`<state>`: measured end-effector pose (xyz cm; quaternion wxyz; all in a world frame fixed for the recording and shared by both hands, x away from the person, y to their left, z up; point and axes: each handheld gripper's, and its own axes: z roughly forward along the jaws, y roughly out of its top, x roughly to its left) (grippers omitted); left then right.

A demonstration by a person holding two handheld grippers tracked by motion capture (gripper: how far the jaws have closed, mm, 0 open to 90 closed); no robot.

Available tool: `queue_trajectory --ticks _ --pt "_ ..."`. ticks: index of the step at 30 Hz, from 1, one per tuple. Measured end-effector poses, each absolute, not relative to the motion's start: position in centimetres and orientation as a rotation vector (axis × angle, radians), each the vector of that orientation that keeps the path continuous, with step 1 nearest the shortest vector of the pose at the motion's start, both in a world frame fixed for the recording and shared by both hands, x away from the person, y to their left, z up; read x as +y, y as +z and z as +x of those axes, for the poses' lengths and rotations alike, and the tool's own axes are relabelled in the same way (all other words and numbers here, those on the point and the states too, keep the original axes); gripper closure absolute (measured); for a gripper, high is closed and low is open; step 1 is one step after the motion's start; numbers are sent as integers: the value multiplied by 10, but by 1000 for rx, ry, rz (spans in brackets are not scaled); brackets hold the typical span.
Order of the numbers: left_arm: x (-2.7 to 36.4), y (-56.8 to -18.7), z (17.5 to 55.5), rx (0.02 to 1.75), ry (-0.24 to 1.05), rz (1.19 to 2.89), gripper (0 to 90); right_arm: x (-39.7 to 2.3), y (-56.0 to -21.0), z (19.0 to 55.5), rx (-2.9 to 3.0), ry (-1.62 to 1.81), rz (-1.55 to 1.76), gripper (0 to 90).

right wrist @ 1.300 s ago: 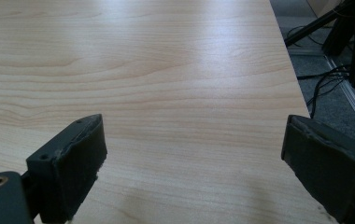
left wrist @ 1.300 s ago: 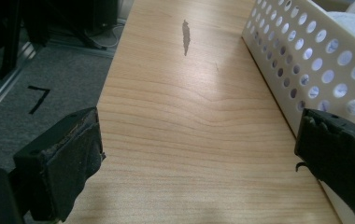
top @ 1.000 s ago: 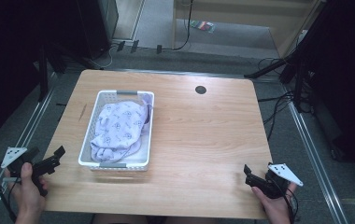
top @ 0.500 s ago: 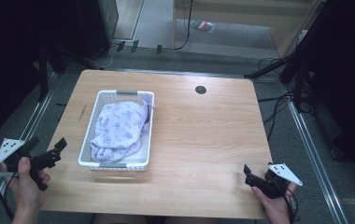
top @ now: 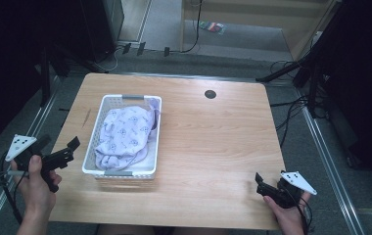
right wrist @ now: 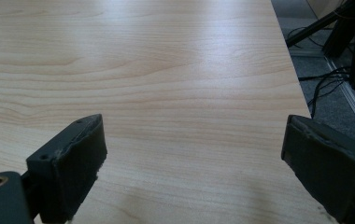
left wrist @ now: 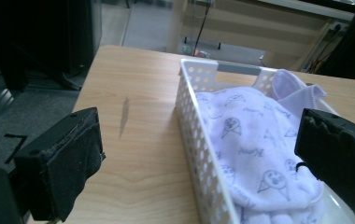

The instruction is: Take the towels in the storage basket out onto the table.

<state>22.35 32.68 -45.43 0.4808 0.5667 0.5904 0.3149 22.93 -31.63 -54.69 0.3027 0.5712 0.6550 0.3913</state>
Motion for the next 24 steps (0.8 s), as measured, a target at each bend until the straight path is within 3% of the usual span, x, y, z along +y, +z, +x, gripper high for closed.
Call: queue_trajectory --ticks 24 --pt "266 -439 273 1349 705 1499 11 -317 -547 229 1736 1042 1511 64"
